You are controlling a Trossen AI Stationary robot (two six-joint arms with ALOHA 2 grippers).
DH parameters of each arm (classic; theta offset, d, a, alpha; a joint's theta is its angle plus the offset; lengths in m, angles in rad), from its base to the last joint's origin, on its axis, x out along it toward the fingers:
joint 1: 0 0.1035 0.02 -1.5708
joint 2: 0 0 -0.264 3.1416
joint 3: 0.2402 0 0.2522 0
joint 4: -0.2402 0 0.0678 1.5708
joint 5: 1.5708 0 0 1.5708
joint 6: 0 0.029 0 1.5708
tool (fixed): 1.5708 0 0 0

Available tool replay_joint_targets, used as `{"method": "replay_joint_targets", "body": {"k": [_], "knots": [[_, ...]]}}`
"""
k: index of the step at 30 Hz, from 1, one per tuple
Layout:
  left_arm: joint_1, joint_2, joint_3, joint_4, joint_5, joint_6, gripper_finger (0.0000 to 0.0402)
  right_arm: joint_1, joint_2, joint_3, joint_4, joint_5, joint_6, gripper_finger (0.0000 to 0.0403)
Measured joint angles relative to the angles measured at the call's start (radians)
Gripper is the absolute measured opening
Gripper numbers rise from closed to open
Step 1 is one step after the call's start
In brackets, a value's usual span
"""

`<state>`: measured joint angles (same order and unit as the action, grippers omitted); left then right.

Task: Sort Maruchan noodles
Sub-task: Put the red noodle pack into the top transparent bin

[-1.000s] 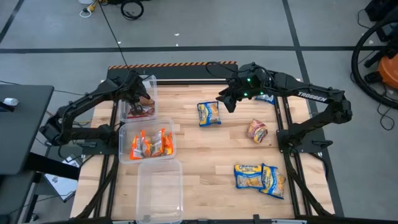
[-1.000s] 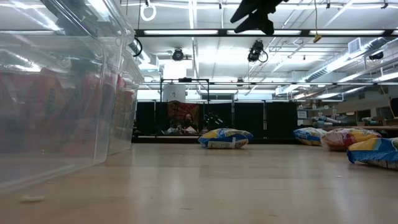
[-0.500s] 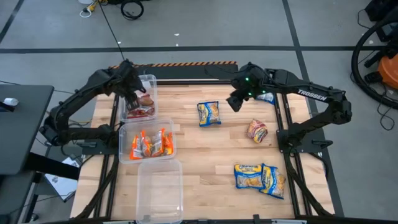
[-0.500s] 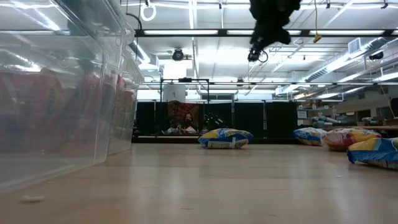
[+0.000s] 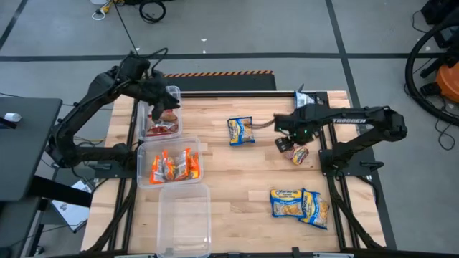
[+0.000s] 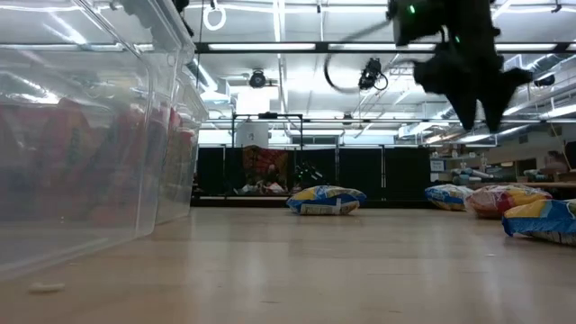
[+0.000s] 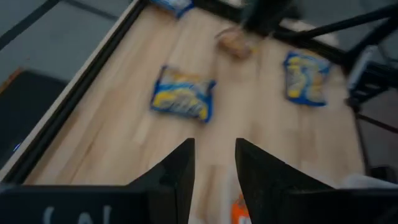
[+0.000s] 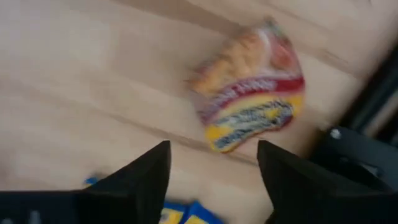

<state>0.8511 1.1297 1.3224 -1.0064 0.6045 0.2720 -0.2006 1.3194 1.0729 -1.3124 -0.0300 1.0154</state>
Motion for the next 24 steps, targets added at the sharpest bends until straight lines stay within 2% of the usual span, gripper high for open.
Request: {"method": "replay_joint_targets", "body": {"k": [6,10,15,18,22,24], "knots": [[-0.069,0.000,0.000,0.014,0.029,0.000,0.0121,0.010,0.000,-0.193,0.051,0.067,0.171,0.0293],[-0.131,0.000,0.000,0.014,0.029,0.001,0.0121,0.002,0.000,-0.293,0.158,0.030,0.217,0.0303],[-0.205,0.000,0.000,0.014,0.030,0.000,0.0121,0.002,0.000,-0.362,0.392,-0.045,0.231,0.0296],[-0.239,0.000,0.000,0.019,0.029,0.000,0.0121,0.002,0.000,-0.366,0.594,-0.050,0.245,0.0291],[-0.274,0.000,0.000,0.063,0.025,-0.016,0.0121,-0.006,0.001,-0.367,0.918,-0.056,0.184,0.0290],[-0.284,0.000,0.000,0.089,0.023,-0.030,0.0121,-0.010,0.001,-0.350,1.011,-0.057,0.123,0.0290]]}}
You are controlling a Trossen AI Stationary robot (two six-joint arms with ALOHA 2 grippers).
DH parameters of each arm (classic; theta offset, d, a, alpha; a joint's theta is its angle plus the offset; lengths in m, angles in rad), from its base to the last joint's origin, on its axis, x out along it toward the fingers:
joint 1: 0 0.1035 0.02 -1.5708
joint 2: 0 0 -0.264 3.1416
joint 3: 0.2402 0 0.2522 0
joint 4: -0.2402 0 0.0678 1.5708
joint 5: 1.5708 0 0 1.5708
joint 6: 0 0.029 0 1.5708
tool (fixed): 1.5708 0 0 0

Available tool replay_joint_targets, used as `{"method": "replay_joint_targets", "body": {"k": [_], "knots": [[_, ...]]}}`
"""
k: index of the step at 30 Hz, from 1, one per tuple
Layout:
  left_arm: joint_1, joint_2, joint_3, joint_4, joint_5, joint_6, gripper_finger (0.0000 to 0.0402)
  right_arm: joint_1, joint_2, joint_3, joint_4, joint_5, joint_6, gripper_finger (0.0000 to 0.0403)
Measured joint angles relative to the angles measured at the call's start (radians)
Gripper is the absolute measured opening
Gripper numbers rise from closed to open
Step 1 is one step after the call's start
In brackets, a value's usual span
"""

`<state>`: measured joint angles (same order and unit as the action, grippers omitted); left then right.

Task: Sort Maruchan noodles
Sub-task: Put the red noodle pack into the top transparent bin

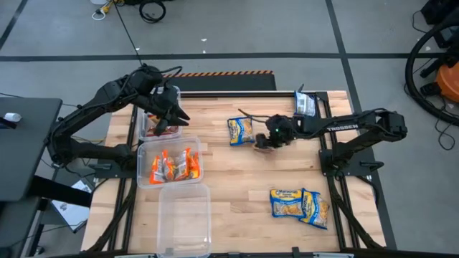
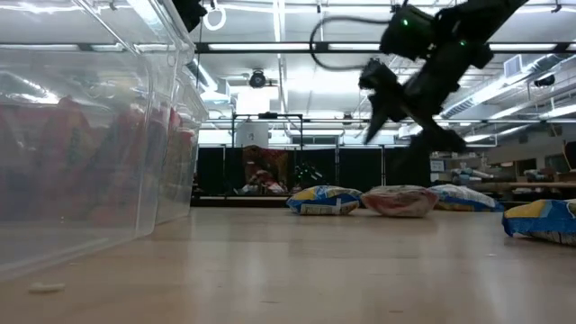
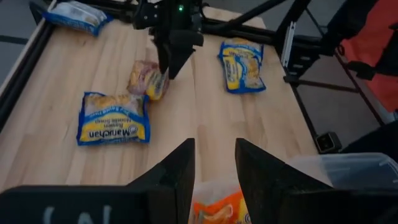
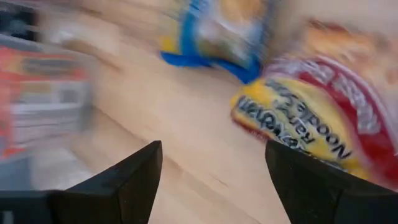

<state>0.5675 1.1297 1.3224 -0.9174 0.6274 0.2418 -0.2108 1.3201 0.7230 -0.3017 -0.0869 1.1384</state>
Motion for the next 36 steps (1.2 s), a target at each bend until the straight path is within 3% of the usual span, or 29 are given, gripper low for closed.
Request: {"method": "replay_joint_targets", "body": {"k": [3,8,11,14,18,25,30,36], "knots": [[-0.005,0.000,0.000,0.020,-0.002,-0.018,0.0121,-0.005,0.000,0.047,-0.012,0.043,-0.073,0.0289],[-0.021,0.002,0.000,0.022,-0.002,-0.036,0.0121,-0.008,0.000,0.083,-0.206,0.105,-0.203,0.0287],[-0.033,0.002,0.000,0.022,-0.002,-0.070,0.0121,-0.026,0.000,0.071,-0.365,0.048,-0.094,0.0285],[-0.045,0.002,0.000,0.022,-0.004,-0.094,0.0121,-0.048,-0.019,0.004,-0.352,-0.019,0.007,0.0284],[-0.064,0.002,0.000,0.022,-0.006,-0.102,0.0121,-0.066,-0.064,-0.145,-0.101,-0.056,0.077,0.0284],[-0.099,0.001,0.000,0.018,-0.010,-0.160,0.0121,-0.080,-0.160,-0.420,0.374,0.030,0.235,0.0284],[-0.119,0.000,0.000,0.034,-0.014,-0.171,0.0121,-0.116,-0.156,-0.594,0.686,0.101,0.326,0.0284],[-0.118,0.000,0.000,0.121,-0.015,-0.179,0.0121,-0.151,-0.105,-0.663,0.928,0.147,0.373,0.0282]]}}
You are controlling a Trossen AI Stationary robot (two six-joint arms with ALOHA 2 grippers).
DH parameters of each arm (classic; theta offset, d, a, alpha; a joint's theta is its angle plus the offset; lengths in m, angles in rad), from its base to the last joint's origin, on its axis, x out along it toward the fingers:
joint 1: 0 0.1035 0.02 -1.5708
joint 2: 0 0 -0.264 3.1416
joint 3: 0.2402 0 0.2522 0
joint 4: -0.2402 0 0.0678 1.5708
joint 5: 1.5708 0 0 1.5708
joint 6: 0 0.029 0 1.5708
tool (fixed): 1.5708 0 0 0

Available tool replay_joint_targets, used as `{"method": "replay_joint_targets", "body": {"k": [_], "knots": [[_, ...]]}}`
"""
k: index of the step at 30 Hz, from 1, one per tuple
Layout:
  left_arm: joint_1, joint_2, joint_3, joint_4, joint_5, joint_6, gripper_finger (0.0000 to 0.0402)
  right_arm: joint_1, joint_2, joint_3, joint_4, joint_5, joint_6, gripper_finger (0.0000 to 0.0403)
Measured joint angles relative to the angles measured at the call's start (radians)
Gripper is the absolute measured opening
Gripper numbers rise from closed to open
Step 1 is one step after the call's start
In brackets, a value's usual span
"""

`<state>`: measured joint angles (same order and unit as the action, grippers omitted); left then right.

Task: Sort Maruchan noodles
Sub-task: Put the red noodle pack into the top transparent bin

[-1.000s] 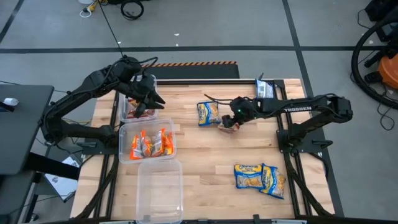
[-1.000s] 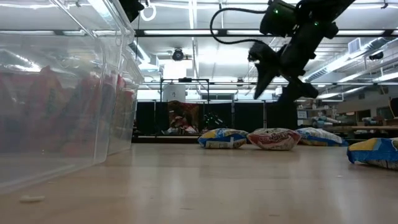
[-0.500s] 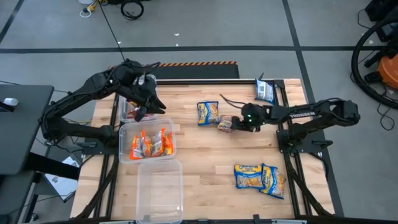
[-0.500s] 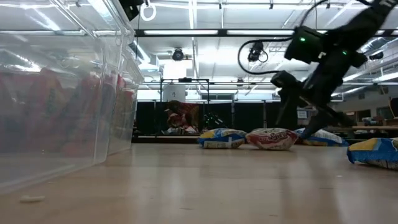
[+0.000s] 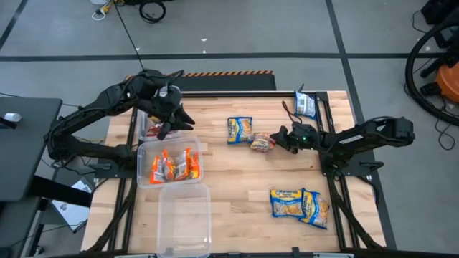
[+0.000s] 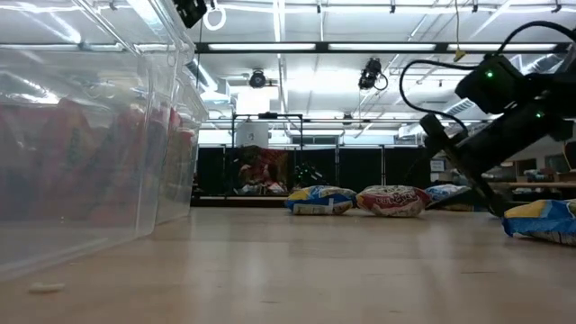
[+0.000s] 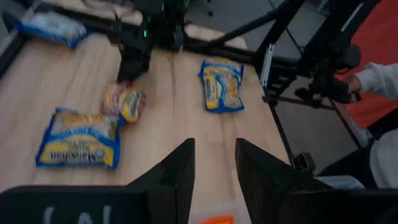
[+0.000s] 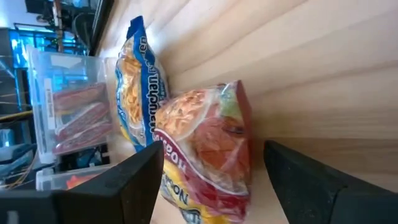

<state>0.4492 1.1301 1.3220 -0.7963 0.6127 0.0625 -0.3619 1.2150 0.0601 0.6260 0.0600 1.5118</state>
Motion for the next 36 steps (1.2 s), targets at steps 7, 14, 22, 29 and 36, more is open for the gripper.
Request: {"method": "replay_joint_targets", "body": {"k": [7,14,22,29,36], "knots": [[0.000,0.002,0.000,0.102,0.001,0.000,0.0121,0.000,0.097,0.069,0.009,-0.044,0.008,0.0254],[0.000,0.003,0.000,0.110,0.001,-0.007,0.0121,0.020,0.186,0.075,0.084,-0.102,0.026,0.0222],[0.000,0.003,0.000,0.113,-0.041,-0.025,0.0121,0.043,0.206,0.073,0.167,-0.110,0.014,0.0230],[0.000,0.003,0.000,0.113,-0.051,-0.047,0.0121,0.092,0.208,0.151,0.021,-0.082,0.029,0.0251],[0.000,0.003,0.000,0.115,-0.051,-0.052,0.0121,0.181,0.207,0.372,-0.325,0.051,0.091,0.0252]]}}
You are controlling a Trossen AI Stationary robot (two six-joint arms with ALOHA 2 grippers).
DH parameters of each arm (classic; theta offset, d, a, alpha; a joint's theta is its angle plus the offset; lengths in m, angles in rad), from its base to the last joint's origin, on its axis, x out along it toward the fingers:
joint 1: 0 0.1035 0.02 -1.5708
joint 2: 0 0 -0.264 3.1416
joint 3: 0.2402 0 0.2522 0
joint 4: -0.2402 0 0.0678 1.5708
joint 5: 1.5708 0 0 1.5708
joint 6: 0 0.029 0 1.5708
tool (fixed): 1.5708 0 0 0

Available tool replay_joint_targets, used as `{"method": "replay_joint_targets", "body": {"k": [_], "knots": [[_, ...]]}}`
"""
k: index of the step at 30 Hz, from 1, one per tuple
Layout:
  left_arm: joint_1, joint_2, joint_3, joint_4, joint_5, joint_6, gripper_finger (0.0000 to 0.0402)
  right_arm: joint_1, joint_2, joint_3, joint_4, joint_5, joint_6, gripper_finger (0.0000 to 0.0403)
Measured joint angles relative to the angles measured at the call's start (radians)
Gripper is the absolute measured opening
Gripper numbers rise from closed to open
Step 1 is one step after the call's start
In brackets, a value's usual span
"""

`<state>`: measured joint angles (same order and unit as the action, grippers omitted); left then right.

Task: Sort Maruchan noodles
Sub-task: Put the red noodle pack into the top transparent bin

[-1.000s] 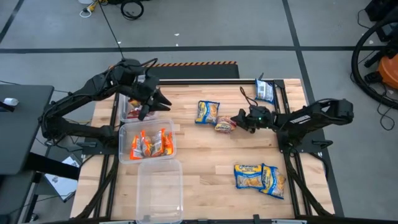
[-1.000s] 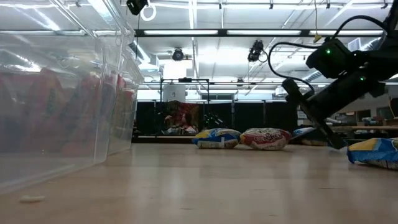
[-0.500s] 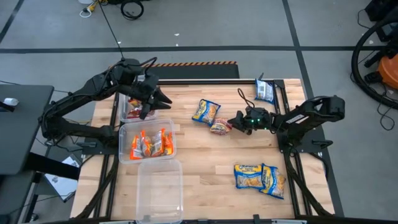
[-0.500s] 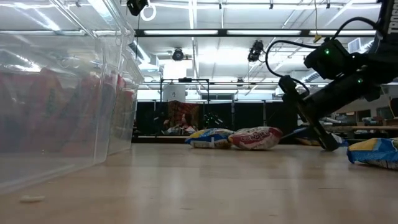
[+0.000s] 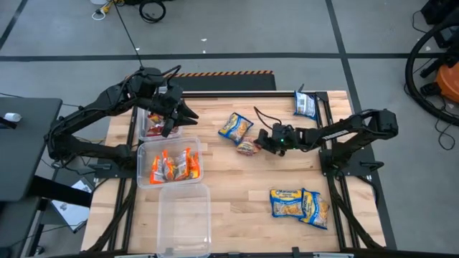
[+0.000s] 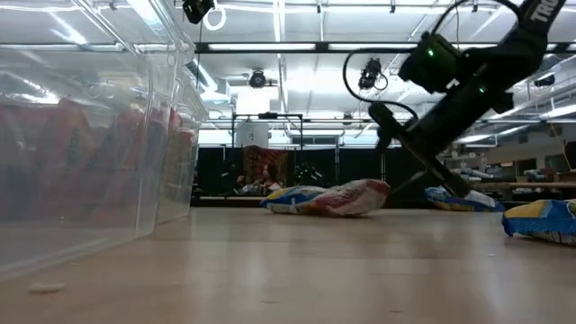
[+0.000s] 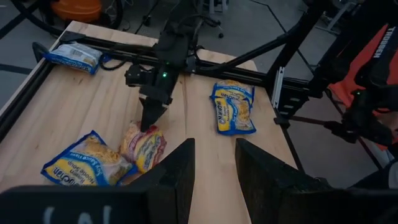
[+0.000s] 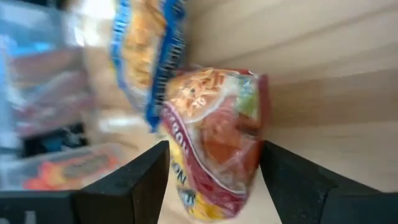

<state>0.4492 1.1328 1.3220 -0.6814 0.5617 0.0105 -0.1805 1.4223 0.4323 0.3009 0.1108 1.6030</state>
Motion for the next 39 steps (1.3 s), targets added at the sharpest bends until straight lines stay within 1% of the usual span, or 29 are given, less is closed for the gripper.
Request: {"method": "replay_joint_targets", "body": {"k": [2,6,9,12,16,19,21,23,25,27,28,31,33,35,39], "knots": [[0.000,0.000,0.000,0.000,0.000,0.000,0.0121,0.018,0.000,0.028,0.003,0.035,0.046,0.0252],[0.000,0.000,0.000,-0.001,0.000,0.001,0.0121,0.062,0.000,0.039,-0.013,0.082,0.161,0.0252],[0.000,0.000,0.000,-0.001,0.000,0.002,0.0121,0.086,0.001,0.039,-0.085,0.083,0.181,0.0252],[0.000,0.000,0.000,-0.001,0.000,0.019,0.0121,0.112,0.001,0.039,-0.099,0.102,0.210,0.0252],[0.000,0.000,0.000,-0.001,0.000,0.027,0.0121,0.160,0.001,0.043,-0.101,0.158,0.336,0.0252],[0.000,0.000,0.000,-0.001,0.000,0.039,0.0121,0.199,0.001,0.075,-0.154,0.217,0.427,0.0252],[0.001,0.000,0.000,-0.001,0.000,0.053,0.0121,0.212,0.017,0.103,-0.203,0.238,0.446,0.0252],[0.006,0.000,0.000,0.001,0.000,0.062,0.0121,0.216,0.062,0.124,-0.215,0.236,0.459,0.0252],[0.014,0.000,0.000,0.001,0.000,0.077,0.0121,0.210,0.131,0.138,-0.167,0.235,0.466,0.0252],[0.019,0.000,0.000,0.001,0.000,0.080,0.0121,0.197,0.202,0.141,-0.053,0.240,0.466,0.0253],[0.021,0.000,0.000,0.001,0.000,0.080,0.0121,0.192,0.237,0.142,0.014,0.256,0.466,0.0254],[0.026,0.000,0.000,-0.006,0.000,0.080,0.0121,0.179,0.313,0.143,0.183,0.356,0.465,0.0257],[0.026,0.000,0.000,-0.008,0.000,0.080,0.0121,0.164,0.343,0.146,0.254,0.378,0.465,0.0258],[0.026,0.000,0.000,-0.008,0.001,0.085,0.0121,0.152,0.361,0.146,0.285,0.380,0.448,0.0256],[0.026,0.000,0.000,-0.011,0.001,0.087,0.0121,0.118,0.369,0.147,0.342,0.405,0.369,0.0244]]}}
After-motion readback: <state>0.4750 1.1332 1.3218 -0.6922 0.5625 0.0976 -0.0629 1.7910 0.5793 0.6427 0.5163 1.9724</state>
